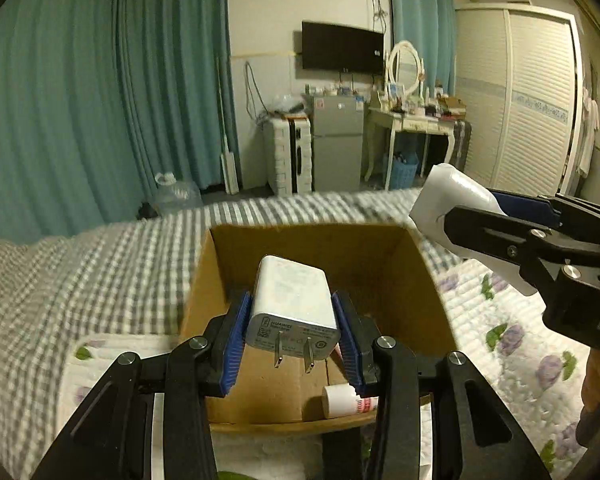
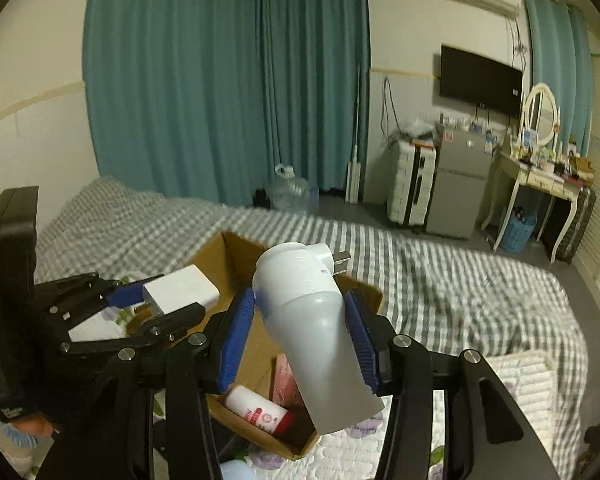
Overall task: Organize rigid objects
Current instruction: 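Carry the charger and bottle over the box and open both grippers, then grasp the white square charger block with the right gripper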
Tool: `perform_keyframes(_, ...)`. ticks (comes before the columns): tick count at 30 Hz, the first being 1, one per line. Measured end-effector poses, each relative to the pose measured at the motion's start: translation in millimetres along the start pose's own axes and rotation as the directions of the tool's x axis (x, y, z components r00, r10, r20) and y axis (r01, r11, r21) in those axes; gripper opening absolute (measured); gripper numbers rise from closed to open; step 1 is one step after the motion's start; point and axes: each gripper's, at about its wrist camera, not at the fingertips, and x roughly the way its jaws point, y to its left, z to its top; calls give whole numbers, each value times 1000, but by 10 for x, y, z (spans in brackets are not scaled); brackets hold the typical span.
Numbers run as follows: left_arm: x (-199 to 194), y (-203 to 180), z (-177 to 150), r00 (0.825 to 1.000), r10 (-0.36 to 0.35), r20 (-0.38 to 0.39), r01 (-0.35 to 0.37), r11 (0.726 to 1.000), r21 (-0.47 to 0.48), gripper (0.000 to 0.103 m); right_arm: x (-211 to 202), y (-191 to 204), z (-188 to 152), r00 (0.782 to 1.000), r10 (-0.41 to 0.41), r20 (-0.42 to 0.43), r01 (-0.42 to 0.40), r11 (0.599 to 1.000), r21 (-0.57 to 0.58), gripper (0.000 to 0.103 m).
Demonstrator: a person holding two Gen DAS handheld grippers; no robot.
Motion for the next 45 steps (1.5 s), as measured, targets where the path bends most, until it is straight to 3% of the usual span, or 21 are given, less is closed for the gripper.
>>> perform_keyframes(4, 295, 14, -92, 999, -3, -39, 2, 1000, -7, 42, 318, -43, -163, 997, 2, -83, -1, 1000, 9, 47)
perform_keyframes(9, 462, -37, -204, 996, 11, -83, -10, 1000, 22, 43, 349, -84, -239, 995, -3, -95, 4, 1000, 5, 47)
perform_keyframes(13, 418, -11, -205, 997, 17, -70, -16, 1000, 16, 46, 342, -96, -257, 996, -3, -92, 4, 1000, 9, 47)
perform_keyframes(15, 351, 14, -184, 998, 11, -60, -10, 1000, 5, 54, 359, -99, -241, 996, -4, -93, 6, 1000, 14, 47)
perform_keyframes(30, 297, 201, -146, 998, 42, -56, -44, 998, -47, 54, 859, -84, -168, 992, -10, -128, 13, 1000, 24, 48)
perform_keyframes(31, 293, 206, -147, 997, 44, -56, -46, 998, -47, 54, 862, -102, -166, 992, -3, -127, 8, 999, 37, 51)
perform_keyframes(33, 257, 191, -161, 997, 49, -56, -52, 998, -47, 54, 786, -153, -152, 995, -7, -101, 14, 998, 66, 75)
perform_keyframes(38, 119, 167, -156, 996, 66, -61, -70, 996, -57, 54, 407, -218, -84, 999, -32, -35, 35, 996, 86, 80)
perform_keyframes(45, -407, 60, -161, 998, 66, -11, -67, 997, -48, 61, -383, -112, -139, 996, -66, 60, 64, 997, 47, 92)
